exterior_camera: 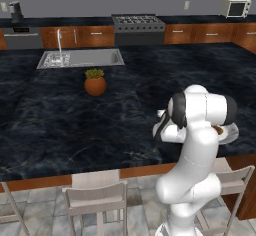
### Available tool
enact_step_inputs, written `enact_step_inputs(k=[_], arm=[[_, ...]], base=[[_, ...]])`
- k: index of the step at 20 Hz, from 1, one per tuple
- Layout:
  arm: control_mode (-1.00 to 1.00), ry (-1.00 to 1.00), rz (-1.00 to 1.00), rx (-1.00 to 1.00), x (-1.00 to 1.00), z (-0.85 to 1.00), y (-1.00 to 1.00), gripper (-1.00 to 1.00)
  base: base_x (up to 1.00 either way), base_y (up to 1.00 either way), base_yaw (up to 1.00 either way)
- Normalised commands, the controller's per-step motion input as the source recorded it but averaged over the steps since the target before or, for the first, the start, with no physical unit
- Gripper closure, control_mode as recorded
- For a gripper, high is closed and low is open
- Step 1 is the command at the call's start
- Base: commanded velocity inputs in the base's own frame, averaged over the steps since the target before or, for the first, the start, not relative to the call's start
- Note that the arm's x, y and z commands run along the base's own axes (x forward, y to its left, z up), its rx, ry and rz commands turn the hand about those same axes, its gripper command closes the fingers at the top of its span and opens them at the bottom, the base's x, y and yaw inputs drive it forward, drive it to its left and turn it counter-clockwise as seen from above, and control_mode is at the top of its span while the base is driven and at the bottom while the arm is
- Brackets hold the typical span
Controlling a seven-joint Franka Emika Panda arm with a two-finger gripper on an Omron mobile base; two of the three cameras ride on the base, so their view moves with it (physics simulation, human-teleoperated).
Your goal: Move the hot dog bun to the plate on the dining table and place the condiment next to that plate. Then navigate to the fridge and take the sausage and place it on the plate as well.
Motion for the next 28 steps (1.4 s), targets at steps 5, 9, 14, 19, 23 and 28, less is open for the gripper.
enact_step_inputs(k=[5, 9, 14, 19, 23, 28], arm=[[-1.00, -0.03, 0.00, 0.00, -0.12, 0.79, 0.00, -1.00], [-1.00, -0.05, 0.00, 0.00, -0.29, 0.96, 0.00, -1.00], [-1.00, -0.10, 0.00, 0.00, -0.54, 1.00, 0.01, -1.00], [-1.00, -0.04, 0.00, 0.02, -0.43, 1.00, 0.07, -1.00], [-1.00, 0.15, 0.00, 0.11, -0.34, 1.00, 0.15, -1.00], [-1.00, 0.44, -0.01, 0.18, -0.31, 1.00, 0.16, -1.00]], base=[[0.00, 0.00, 0.00], [0.00, 0.00, 0.00], [0.00, 0.00, 0.00], [0.00, 0.00, 0.00], [0.00, 0.00, 0.00], [0.00, 0.00, 0.00]])
